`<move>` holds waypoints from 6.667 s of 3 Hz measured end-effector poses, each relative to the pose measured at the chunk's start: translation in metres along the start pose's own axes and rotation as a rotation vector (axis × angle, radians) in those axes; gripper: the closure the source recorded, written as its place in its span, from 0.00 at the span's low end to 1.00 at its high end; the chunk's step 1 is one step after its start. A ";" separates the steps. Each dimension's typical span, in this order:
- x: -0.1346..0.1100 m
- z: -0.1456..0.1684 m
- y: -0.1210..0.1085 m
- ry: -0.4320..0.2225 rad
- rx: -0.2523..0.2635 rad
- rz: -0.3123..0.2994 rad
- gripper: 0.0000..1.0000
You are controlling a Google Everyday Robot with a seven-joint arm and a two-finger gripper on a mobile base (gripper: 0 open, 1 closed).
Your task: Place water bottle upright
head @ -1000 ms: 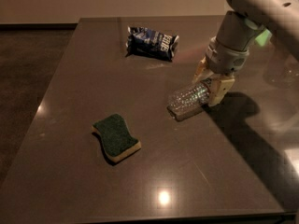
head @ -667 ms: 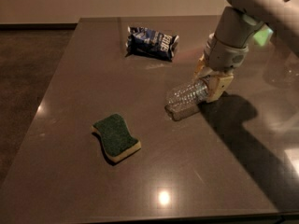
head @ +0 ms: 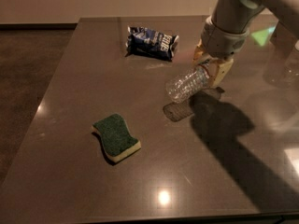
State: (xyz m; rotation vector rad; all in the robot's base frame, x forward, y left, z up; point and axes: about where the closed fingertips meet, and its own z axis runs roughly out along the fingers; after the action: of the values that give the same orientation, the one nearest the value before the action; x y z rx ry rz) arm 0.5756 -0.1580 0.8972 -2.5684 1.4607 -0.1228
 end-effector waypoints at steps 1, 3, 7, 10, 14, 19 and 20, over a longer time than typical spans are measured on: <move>0.000 -0.020 -0.012 0.036 0.075 -0.083 1.00; 0.001 -0.058 -0.033 0.116 0.252 -0.292 1.00; 0.001 -0.080 -0.043 0.233 0.389 -0.444 1.00; -0.015 -0.087 -0.057 0.150 0.637 -0.813 1.00; -0.040 -0.078 -0.045 0.512 0.961 -1.238 1.00; -0.025 -0.050 -0.061 0.902 0.974 -1.437 1.00; -0.017 -0.037 -0.065 0.900 0.941 -1.444 1.00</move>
Offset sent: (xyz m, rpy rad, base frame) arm 0.0215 0.0137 0.0821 -0.0222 -0.3863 0.3116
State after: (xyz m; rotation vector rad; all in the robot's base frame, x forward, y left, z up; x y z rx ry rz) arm 0.6160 -0.1156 0.9466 -2.0758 -0.6616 -1.7121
